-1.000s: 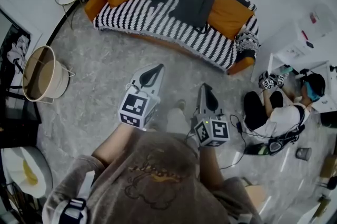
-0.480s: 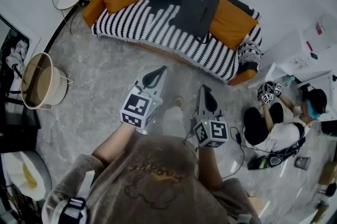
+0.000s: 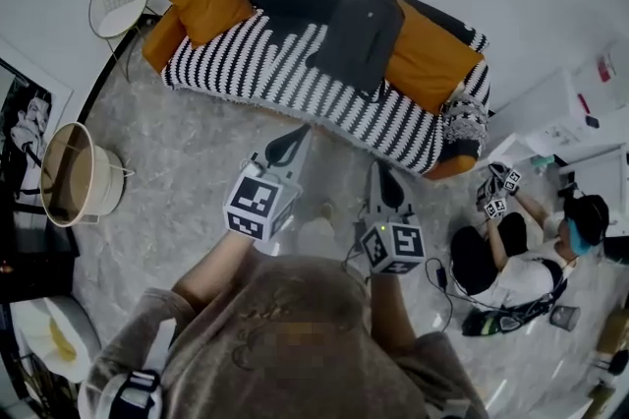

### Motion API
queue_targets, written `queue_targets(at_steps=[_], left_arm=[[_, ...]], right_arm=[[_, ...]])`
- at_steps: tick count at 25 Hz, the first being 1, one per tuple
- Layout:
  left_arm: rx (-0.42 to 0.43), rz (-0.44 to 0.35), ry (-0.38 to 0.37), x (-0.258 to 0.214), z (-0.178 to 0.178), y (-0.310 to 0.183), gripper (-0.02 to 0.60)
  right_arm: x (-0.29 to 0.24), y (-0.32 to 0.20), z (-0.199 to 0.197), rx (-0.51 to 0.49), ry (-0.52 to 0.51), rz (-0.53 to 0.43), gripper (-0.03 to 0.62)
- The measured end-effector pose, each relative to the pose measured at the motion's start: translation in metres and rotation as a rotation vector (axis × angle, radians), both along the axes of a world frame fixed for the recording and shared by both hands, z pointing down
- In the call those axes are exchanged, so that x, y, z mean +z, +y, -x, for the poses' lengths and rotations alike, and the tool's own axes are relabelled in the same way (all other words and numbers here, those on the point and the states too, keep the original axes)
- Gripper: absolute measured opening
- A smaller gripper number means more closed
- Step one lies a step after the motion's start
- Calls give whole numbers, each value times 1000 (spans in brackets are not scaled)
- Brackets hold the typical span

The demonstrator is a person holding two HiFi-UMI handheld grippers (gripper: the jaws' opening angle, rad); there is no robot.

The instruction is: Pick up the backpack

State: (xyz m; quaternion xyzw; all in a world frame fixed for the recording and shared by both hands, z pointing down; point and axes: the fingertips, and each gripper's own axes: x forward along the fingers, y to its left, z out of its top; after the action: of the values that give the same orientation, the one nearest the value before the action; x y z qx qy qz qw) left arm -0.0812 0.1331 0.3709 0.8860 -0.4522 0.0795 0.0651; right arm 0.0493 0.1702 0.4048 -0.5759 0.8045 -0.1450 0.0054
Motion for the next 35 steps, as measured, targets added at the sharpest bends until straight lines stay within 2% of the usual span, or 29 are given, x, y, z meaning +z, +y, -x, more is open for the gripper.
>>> queue_targets(at_steps=[12, 22, 29, 35], left_arm=[[-61, -27, 17, -16, -57, -132, 0], [-115, -11, 38, -9, -55, -199, 0], [-73, -7, 49, 5, -66, -268, 0], [-37, 5, 38, 16, -80, -350, 0]], right_arm=[[-20, -131, -62, -44, 6, -17, 2], [-8, -203, -62, -99, 6, 9, 2], [7, -267, -69, -69, 20, 23, 2], [15, -346, -76, -46, 15, 31, 2]])
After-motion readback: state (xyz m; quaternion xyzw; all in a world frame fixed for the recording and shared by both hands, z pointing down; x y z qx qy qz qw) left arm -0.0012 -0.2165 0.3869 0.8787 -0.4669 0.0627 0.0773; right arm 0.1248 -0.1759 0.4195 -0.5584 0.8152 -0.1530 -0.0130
